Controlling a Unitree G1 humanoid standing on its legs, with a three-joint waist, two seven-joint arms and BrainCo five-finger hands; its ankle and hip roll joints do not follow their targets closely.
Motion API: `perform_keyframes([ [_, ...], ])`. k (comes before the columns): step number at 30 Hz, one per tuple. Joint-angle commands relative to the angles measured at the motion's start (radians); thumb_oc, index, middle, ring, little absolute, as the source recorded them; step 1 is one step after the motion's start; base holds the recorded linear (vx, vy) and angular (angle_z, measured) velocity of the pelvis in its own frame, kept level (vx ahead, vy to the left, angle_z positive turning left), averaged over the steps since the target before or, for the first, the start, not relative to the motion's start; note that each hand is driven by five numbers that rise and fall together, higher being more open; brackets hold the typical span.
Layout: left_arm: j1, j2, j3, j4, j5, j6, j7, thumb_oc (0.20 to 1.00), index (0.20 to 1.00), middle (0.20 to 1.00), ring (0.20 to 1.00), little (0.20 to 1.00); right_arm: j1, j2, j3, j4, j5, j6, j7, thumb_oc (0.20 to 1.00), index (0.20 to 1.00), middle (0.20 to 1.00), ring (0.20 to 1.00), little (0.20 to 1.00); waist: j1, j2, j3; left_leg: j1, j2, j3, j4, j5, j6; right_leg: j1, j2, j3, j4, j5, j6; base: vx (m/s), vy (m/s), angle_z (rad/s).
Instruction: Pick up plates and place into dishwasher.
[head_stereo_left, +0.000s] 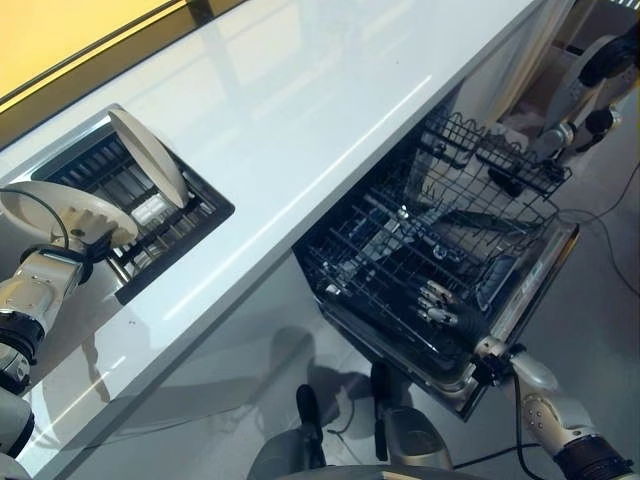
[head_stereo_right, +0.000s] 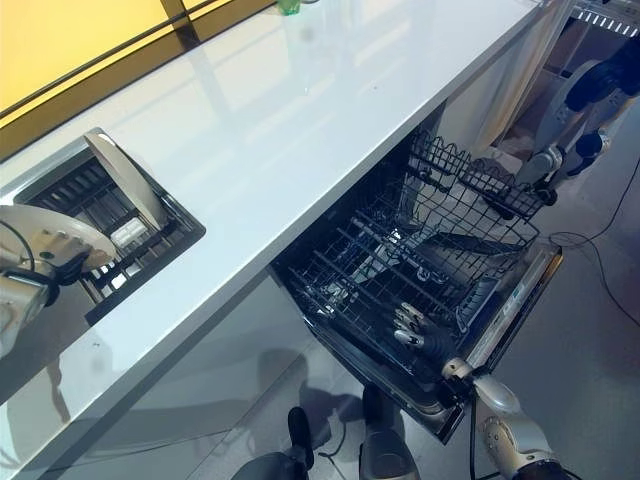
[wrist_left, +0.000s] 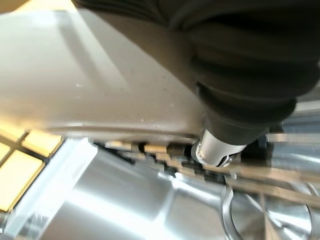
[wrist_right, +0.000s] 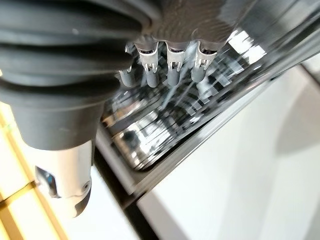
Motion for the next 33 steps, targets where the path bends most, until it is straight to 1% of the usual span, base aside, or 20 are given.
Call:
perform_keyframes([
  [1,-0.081,0.033,0.045,0.035,-0.009,0.087,0.030,0.200,0.200,0.200,0.200,0.200,-0.043,0.001,0.002,-0.100,0.040,-0.070,0.020,1.000,1.000,1.000,1.000,1.000,0.017,-0.021,-0.022,-0.003,-0.037,-0.002,0.009,-0.088,0.004,0.012,-0.065,-0.005,0.026,-0.089,0.113,0.05,-0.109,0.03],
  [5,-0.071,0.031,0.054,0.009,0.002,0.094,0.049,0.200,0.200,0.200,0.200,0.200,-0.042,0.023,0.010,-0.109,0.028,-0.076,0.016,1.000,1.000,1.000,1.000,1.000,0.029,-0.013,-0.060,0.018,-0.038,-0.007,0.009,-0.094,0.001,0.041,-0.071,-0.022,0.023,-0.099,0.113,0.04,-0.069,0.10],
  [7,-0.057,0.034,0.071,-0.022,-0.031,0.114,0.071,0.200,0.200,0.200,0.200,0.200,-0.039,0.027,0.014,-0.117,0.025,-0.087,0.032,1.000,1.000,1.000,1.000,1.000,0.040,-0.010,-0.082,0.033,-0.038,-0.012,0.009,-0.099,0.001,0.060,-0.073,-0.032,0.022,-0.106,0.113,0.06,-0.095,0.17],
  [8,-0.050,0.038,0.080,-0.040,-0.054,0.122,0.089,0.200,0.200,0.200,0.200,0.200,-0.038,0.027,0.017,-0.125,0.022,-0.095,0.038,1.000,1.000,1.000,1.000,1.000,0.044,-0.009,-0.093,0.038,-0.038,-0.015,0.009,-0.101,0.000,0.067,-0.073,-0.036,0.021,-0.108,0.113,0.05,-0.106,0.16],
  [9,-0.040,0.039,0.095,-0.061,-0.083,0.121,0.132,0.200,0.200,0.200,0.200,0.200,-0.040,0.026,0.020,-0.134,0.015,-0.113,0.045,1.000,1.000,1.000,1.000,1.000,0.051,-0.009,-0.103,0.043,-0.037,-0.017,0.009,-0.102,0.000,0.075,-0.074,-0.040,0.019,-0.110,0.113,0.03,-0.104,0.08],
  [11,-0.027,0.040,0.121,-0.101,-0.140,0.103,0.194,0.200,0.200,0.200,0.200,0.200,-0.046,0.025,0.025,-0.155,-0.005,-0.151,0.043,1.000,1.000,1.000,1.000,1.000,0.062,-0.008,-0.121,0.049,-0.036,-0.022,0.009,-0.105,-0.001,0.087,-0.075,-0.050,0.019,-0.116,0.112,0.03,-0.103,0.03],
  [13,0.001,0.035,0.163,-0.153,-0.203,0.071,0.259,0.200,0.200,0.200,0.200,0.200,-0.055,0.024,0.022,-0.180,-0.072,-0.213,0.025,1.000,1.000,1.000,1.000,1.000,0.077,-0.010,-0.144,0.055,-0.034,-0.026,0.009,-0.108,-0.003,0.099,-0.076,-0.058,0.016,-0.121,0.113,0.04,-0.112,0.10],
  [15,0.047,0.015,0.219,-0.212,-0.268,0.027,0.334,0.200,0.200,0.200,0.200,0.200,-0.069,0.016,0.011,-0.209,-0.174,-0.291,-0.022,1.000,1.000,1.000,1.000,1.000,0.095,-0.012,-0.165,0.062,-0.031,-0.035,0.009,-0.111,-0.003,0.112,-0.076,-0.065,0.015,-0.127,0.112,0.04,-0.100,0.17],
  [17,0.100,-0.010,0.286,-0.294,-0.294,-0.015,0.375,0.200,0.200,0.200,0.200,0.200,-0.094,-0.003,-0.008,-0.232,-0.329,-0.395,-0.129,1.000,1.000,1.000,1.000,1.000,0.115,-0.015,-0.180,0.071,-0.031,-0.046,0.009,-0.118,-0.002,0.123,-0.076,-0.070,0.015,-0.133,0.111,0.02,-0.084,0.16],
  [18,0.121,-0.019,0.310,-0.322,-0.289,-0.027,0.384,0.200,0.200,0.200,0.200,0.200,-0.104,-0.010,-0.012,-0.242,-0.387,-0.423,-0.165,1.000,1.000,1.000,1.000,1.000,0.120,-0.015,-0.185,0.073,-0.031,-0.050,0.009,-0.120,-0.001,0.126,-0.077,-0.072,0.015,-0.134,0.111,0.01,-0.084,0.04],
  [20,0.167,-0.044,0.373,-0.435,-0.290,-0.079,0.407,0.200,0.200,0.200,0.200,0.200,-0.145,-0.058,-0.039,-0.287,-0.532,-0.475,-0.268,1.000,1.000,1.000,1.000,1.000,0.143,-0.021,-0.198,0.080,-0.030,-0.065,0.009,-0.127,0.000,0.139,-0.077,-0.078,0.013,-0.140,0.110,0.01,-0.102,0.04],
  [22,0.185,-0.059,0.410,-0.528,-0.337,-0.137,0.398,0.200,0.200,0.200,0.200,0.200,-0.183,-0.096,-0.053,-0.300,-0.659,-0.498,-0.366,1.000,1.000,1.000,1.000,1.000,0.157,-0.027,-0.206,0.085,-0.029,-0.075,0.009,-0.131,0.001,0.148,-0.076,-0.081,0.013,-0.144,0.110,0.00,-0.105,0.08],
  [23,0.196,-0.080,0.429,-0.593,-0.369,-0.178,0.383,0.200,0.200,0.200,0.200,0.200,-0.210,-0.120,-0.059,-0.301,-0.692,-0.500,-0.401,1.000,1.000,1.000,1.000,1.000,0.169,-0.032,-0.209,0.088,-0.027,-0.080,0.009,-0.132,0.001,0.153,-0.076,-0.086,0.014,-0.146,0.110,0.00,-0.104,0.11],
  [25,0.217,-0.119,0.467,-0.702,-0.438,-0.235,0.318,0.200,0.200,0.200,0.200,0.200,-0.262,-0.150,-0.063,-0.299,-0.753,-0.490,-0.466,1.000,1.000,1.000,1.000,1.000,0.184,-0.041,-0.214,0.093,-0.025,-0.090,0.009,-0.135,0.000,0.161,-0.075,-0.091,0.014,-0.149,0.107,0.00,-0.102,0.11],
  [26,0.215,-0.160,0.471,-0.781,-0.507,-0.285,0.255,0.200,0.200,0.200,0.200,0.200,-0.318,-0.173,-0.060,-0.291,-0.843,-0.484,-0.516,1.000,1.000,1.000,1.000,1.000,0.200,-0.050,-0.220,0.096,-0.024,-0.102,0.010,-0.137,0.001,0.168,-0.073,-0.096,0.015,-0.152,0.104,0.00,-0.090,0.13],
  [28,0.209,-0.188,0.476,-0.832,-0.590,-0.328,0.180,0.200,0.200,0.200,0.200,0.200,-0.376,-0.204,-0.039,-0.281,-0.922,-0.467,-0.575,1.000,1.000,1.000,1.000,1.000,0.209,-0.054,-0.221,0.101,-0.024,-0.111,0.011,-0.141,0.001,0.175,-0.071,-0.098,0.016,-0.155,0.103,0.00,-0.073,0.09],
  [29,0.204,-0.196,0.473,-0.847,-0.613,-0.337,0.163,0.200,0.200,0.200,0.200,0.200,-0.394,-0.212,-0.032,-0.279,-0.929,-0.458,-0.585,1.000,1.000,1.000,1.000,1.000,0.212,-0.056,-0.221,0.102,-0.024,-0.114,0.011,-0.141,0.000,0.176,-0.071,-0.099,0.016,-0.155,0.102,-0.01,-0.072,0.05],
  [31,0.175,-0.236,0.453,-0.892,-0.783,-0.392,0.041,0.200,0.200,0.200,0.200,0.200,-0.481,-0.235,0.002,-0.263,-1.000,-0.419,-0.624,1.000,1.000,1.000,1.000,1.000,0.224,-0.065,-0.225,0.107,-0.024,-0.126,0.012,-0.145,0.000,0.185,-0.070,-0.103,0.016,-0.159,0.100,-0.01,-0.074,0.08],
  [32,0.166,-0.248,0.445,-0.900,-0.829,-0.403,0.006,0.200,0.200,0.200,0.200,0.200,-0.505,-0.237,0.016,-0.253,-1.029,-0.412,-0.628,1.000,1.000,1.000,1.000,1.000,0.226,-0.067,-0.225,0.109,-0.024,-0.129,0.013,-0.146,0.000,0.188,-0.069,-0.103,0.017,-0.160,0.099,0.00,-0.066,0.06],
  [33,0.155,-0.264,0.432,-0.916,-0.898,-0.416,-0.057,0.200,0.200,0.200,0.200,0.200,-0.535,-0.248,0.037,-0.248,-1.055,-0.397,-0.627,1.000,1.000,1.000,1.000,1.000,0.230,-0.070,-0.226,0.111,-0.024,-0.133,0.013,-0.146,0.000,0.191,-0.068,-0.104,0.016,-0.159,0.099,-0.01,-0.057,0.03],
])
